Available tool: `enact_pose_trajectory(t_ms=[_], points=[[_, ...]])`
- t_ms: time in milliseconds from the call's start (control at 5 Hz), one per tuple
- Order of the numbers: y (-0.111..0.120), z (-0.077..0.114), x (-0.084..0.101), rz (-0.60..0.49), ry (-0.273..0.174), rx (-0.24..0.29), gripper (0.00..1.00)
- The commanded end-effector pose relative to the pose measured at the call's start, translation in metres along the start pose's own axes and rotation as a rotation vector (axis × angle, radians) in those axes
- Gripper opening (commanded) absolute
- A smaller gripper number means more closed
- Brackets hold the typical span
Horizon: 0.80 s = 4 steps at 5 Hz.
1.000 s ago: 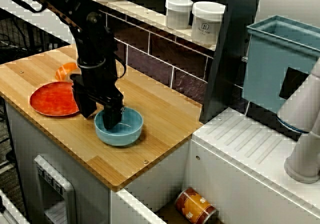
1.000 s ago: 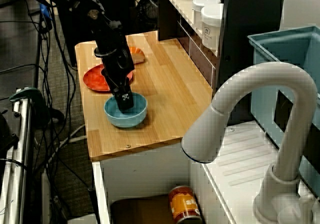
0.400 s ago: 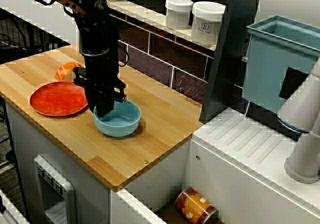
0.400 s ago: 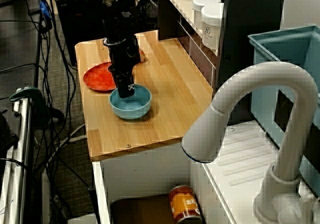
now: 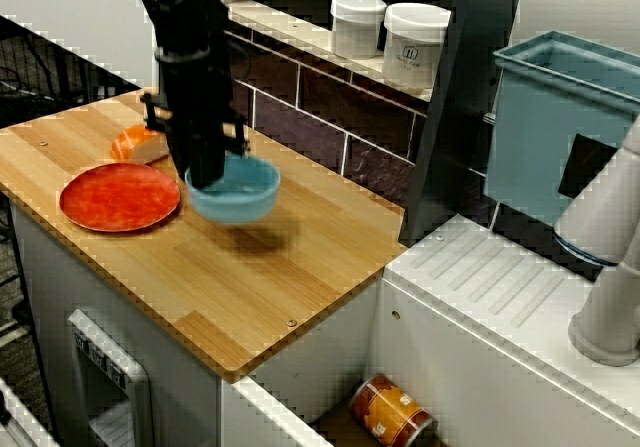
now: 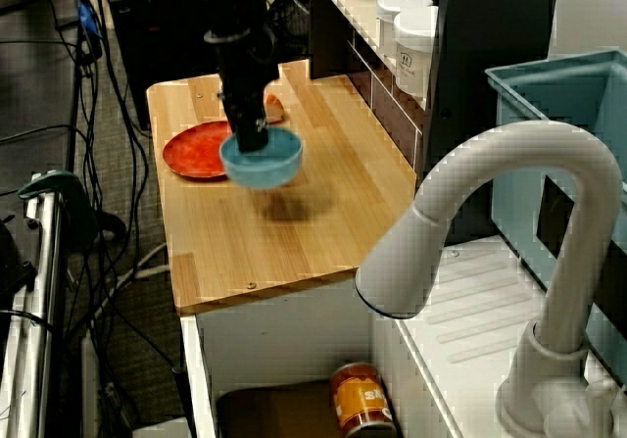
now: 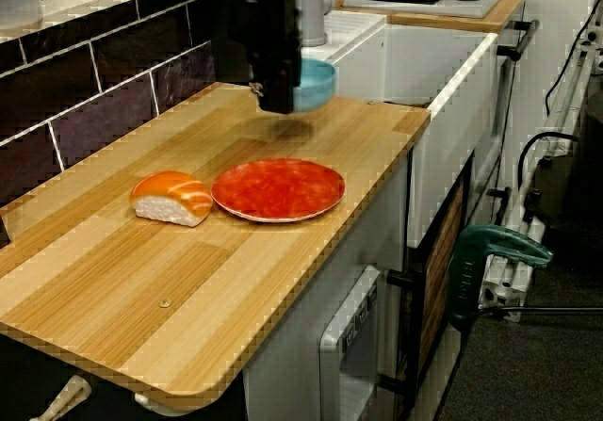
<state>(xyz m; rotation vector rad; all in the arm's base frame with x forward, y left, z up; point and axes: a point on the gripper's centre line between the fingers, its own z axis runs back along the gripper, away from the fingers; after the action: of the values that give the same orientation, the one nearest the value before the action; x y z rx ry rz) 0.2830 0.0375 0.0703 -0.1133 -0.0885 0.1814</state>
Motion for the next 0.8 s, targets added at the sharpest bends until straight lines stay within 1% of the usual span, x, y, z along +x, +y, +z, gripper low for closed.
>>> enact_pose_trajectory(t_ms=[0,200,400,600], points=[[0.017,0.025,0.032,0.026,-0.123,-0.037,0.0],[0.024,0.015,0.044,0.023,-0.159,-0.031,0.0],[0.032,0.008,0.052,0.019,-0.165,-0.031,0.0],[0.033,0.003,0.054,0.002,-0.159,-0.016,0.0]])
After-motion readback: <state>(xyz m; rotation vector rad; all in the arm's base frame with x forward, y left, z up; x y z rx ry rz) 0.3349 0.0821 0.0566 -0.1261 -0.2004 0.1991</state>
